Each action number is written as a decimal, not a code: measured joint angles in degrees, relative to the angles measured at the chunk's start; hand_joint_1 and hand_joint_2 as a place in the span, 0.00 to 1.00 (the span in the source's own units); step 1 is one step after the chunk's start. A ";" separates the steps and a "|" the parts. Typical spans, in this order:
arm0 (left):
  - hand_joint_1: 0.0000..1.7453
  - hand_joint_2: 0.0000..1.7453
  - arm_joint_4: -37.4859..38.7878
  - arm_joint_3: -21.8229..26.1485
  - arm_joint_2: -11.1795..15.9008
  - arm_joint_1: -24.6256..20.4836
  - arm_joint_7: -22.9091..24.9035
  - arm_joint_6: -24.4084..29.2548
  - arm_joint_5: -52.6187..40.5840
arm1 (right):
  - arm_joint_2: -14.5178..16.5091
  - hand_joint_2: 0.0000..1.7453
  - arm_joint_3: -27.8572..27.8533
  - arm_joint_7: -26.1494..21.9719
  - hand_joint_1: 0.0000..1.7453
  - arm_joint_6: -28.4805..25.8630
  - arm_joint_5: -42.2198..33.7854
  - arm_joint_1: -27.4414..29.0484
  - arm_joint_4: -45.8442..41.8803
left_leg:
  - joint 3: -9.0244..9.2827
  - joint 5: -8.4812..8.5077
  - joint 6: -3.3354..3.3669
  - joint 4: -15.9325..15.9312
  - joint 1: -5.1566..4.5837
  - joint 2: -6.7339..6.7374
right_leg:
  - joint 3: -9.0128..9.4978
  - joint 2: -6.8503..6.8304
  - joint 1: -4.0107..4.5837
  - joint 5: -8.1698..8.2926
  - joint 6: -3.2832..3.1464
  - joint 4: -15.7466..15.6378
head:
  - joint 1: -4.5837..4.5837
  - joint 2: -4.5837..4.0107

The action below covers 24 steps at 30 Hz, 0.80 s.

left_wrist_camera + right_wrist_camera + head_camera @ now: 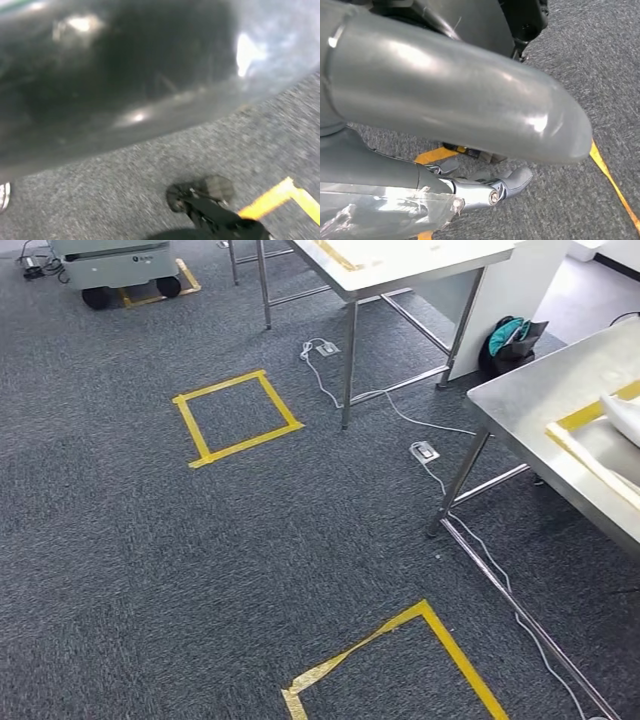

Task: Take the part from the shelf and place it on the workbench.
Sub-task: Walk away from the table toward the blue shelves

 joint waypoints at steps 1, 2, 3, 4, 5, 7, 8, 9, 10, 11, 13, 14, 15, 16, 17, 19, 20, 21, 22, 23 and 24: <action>0.00 0.00 0.37 0.03 0.00 -0.04 -0.12 0.47 -0.28 | -0.01 0.00 -0.07 0.07 0.00 0.05 0.01 -0.03 -0.03 | -0.12 0.11 0.42 -0.07 0.00 -0.58 | 0.16 0.21 -0.14 -0.22 0.34 0.06 | 0.08 0.00; 0.00 0.00 0.71 0.07 0.01 -0.15 -0.27 0.79 -0.48 | -0.01 0.00 -0.09 0.12 0.00 0.08 0.02 -0.01 -0.05 | -0.24 0.26 0.82 -0.15 0.06 -1.18 | 0.01 1.36 -0.29 -0.90 0.66 0.76 | 0.13 0.00; 0.00 0.00 1.01 0.11 0.01 -0.32 -0.45 0.97 -0.60 | -0.01 0.00 -0.10 0.14 0.00 0.08 0.05 0.04 -0.07 | -0.34 0.45 1.18 -0.22 0.18 -1.80 | -0.88 3.05 -0.40 -2.19 0.92 2.63 | 0.21 0.00; 0.00 0.00 1.27 0.13 0.03 -0.56 -0.66 1.05 -0.70 | -0.01 0.00 -0.10 0.20 0.00 0.09 0.10 0.16 -0.07 | -0.47 0.58 1.47 -0.24 0.27 -2.46 | -2.46 5.07 -0.49 -4.09 1.10 6.00 | 0.29 0.00; 0.00 0.00 1.55 0.15 0.08 -0.80 -0.82 1.08 -0.74 | -0.01 0.00 -0.11 0.23 0.00 0.09 0.13 0.33 -0.07 | -0.58 0.65 1.66 -0.24 0.25 -3.18 | -4.49 6.51 -0.49 -6.12 1.12 10.32 | 0.36 0.00; 0.00 0.00 2.17 0.25 0.17 -1.08 -1.12 1.08 -0.96 | -0.02 0.00 -0.14 0.29 0.00 0.09 0.13 0.69 -0.07 | -0.69 0.73 1.87 -0.22 0.14 -4.81 | -8.08 7.38 -0.47 -8.25 1.05 17.31 | 0.39 0.00; 0.00 0.00 2.50 0.33 0.20 -1.12 -1.19 1.08 -1.08 | -0.04 0.00 -0.18 0.26 0.00 0.09 0.10 0.80 -0.07 | -0.66 0.76 1.88 -0.20 0.10 -5.63 | -8.57 7.46 -0.46 -7.55 0.95 17.74 | 0.40 0.00; 0.00 0.00 2.81 0.41 0.21 -1.16 -1.22 1.08 -1.19 | -0.05 0.00 -0.23 0.22 0.00 0.10 0.07 0.84 -0.07 | -0.60 0.79 1.84 -0.18 0.10 -6.44 | -7.90 7.65 -0.49 -5.73 0.85 15.65 | 0.40 0.00; 0.00 0.00 3.09 0.48 0.21 -1.20 -1.22 1.09 -1.25 | -0.06 0.00 -0.31 0.15 0.00 0.12 0.05 0.84 -0.07 | -0.52 0.83 1.76 -0.16 0.12 -7.25 | -6.27 8.23 -0.58 -3.26 0.76 11.71 | 0.41 0.00; 0.00 0.00 3.33 0.52 0.22 -1.25 -1.15 1.16 -1.14 | -0.07 0.00 -0.38 0.09 0.00 0.15 0.05 0.84 -0.07 | -0.52 0.89 1.60 -0.12 0.09 -8.01 | -4.44 9.75 -0.77 -1.35 0.71 7.43 | 0.42 0.00; 0.00 0.00 3.67 0.49 0.28 -1.37 -0.41 1.95 0.16 | -0.07 0.00 -0.52 -0.07 0.00 0.24 -0.01 0.84 -0.06 | -0.84 1.09 1.03 0.02 0.04 -9.39 | -2.10 12.40 -1.10 0.41 0.66 1.72 | 0.38 0.00; 0.00 0.00 3.78 0.34 0.31 -1.34 0.34 2.73 1.47 | -0.07 0.00 -0.57 -0.14 0.00 0.28 -0.04 0.85 -0.06 | -1.08 1.26 0.63 -0.01 0.09 -10.01 | -1.81 13.07 -1.09 0.26 0.55 0.99 | 0.35 0.00; 0.00 0.00 3.86 0.03 0.32 -1.22 1.24 3.63 3.14 | -0.07 0.00 -0.62 -0.22 0.00 0.33 -0.09 0.86 -0.06 | -1.34 1.50 0.20 -0.09 0.22 -10.67 | -1.69 12.57 -0.97 0.35 0.30 0.86 | 0.34 0.00; 0.00 0.00 3.90 -0.45 0.32 -1.01 2.13 4.42 4.85 | -0.07 0.00 -0.69 -0.28 0.00 0.39 -0.11 0.87 -0.07 | -1.55 1.62 -0.17 -0.13 0.39 -11.01 | -1.55 11.81 -0.94 0.57 -0.13 0.75 | 0.36 0.00; 0.00 0.00 3.92 -1.04 0.32 -0.79 2.89 4.97 6.29 | -0.09 0.00 -0.78 -0.37 0.00 0.44 -0.12 0.88 -0.07 | -1.89 1.33 -0.44 0.28 0.40 -10.39 | -1.38 11.06 -0.93 0.82 -0.56 0.58 | 0.26 0.00; 0.00 0.00 3.92 -2.22 0.35 -0.57 3.71 5.48 7.99 | -0.15 0.00 -0.96 -0.50 0.00 0.51 -0.13 0.96 -0.07 | -3.91 -1.35 -0.79 4.24 0.27 -7.38 | -1.33 9.25 -0.95 1.20 -1.30 0.20 | -0.03 0.00; 0.00 0.00 3.92 -2.73 0.38 -0.59 3.85 5.56 8.27 | -0.17 0.00 -1.02 -0.54 0.00 0.51 -0.13 1.04 -0.07 | -5.56 -3.38 -0.93 7.71 0.19 -5.69 | -1.37 8.35 -0.81 1.22 -1.46 0.18 | -0.16 0.00; 0.00 0.00 3.92 -3.12 0.41 -0.65 3.89 5.62 8.43 | -0.18 0.00 -1.05 -0.55 0.00 0.52 -0.13 1.12 -0.07 | -7.35 -5.27 -1.07 11.58 0.23 -4.76 | -1.46 7.35 -0.69 1.20 -1.58 0.18 | -0.21 0.00; 0.00 0.00 3.92 -3.44 0.44 -0.67 3.93 5.67 8.56 | -0.19 0.00 -1.07 -0.55 0.00 0.52 -0.13 1.20 -0.07 | -8.62 -6.33 -1.19 14.51 0.30 -4.31 | -1.58 6.36 -0.61 1.17 -1.61 0.19 | -0.20 0.00; 0.00 0.00 3.91 -3.76 0.46 -0.60 4.02 5.79 8.75 | -0.19 0.00 -1.08 -0.55 0.00 0.52 -0.13 1.24 -0.07 | -9.02 -6.33 -1.29 15.75 0.38 -4.04 | -1.72 5.43 -0.58 1.11 -1.61 0.20 | -0.20 0.00; 0.00 0.00 3.91 -4.01 0.46 -0.47 4.16 5.97 9.00 | -0.20 0.00 -1.08 -0.56 0.00 0.52 -0.12 1.23 -0.07 | -8.28 -5.30 -1.38 14.80 0.46 -3.76 | -1.84 4.59 -0.60 1.03 -1.54 0.21 | -0.21 0.00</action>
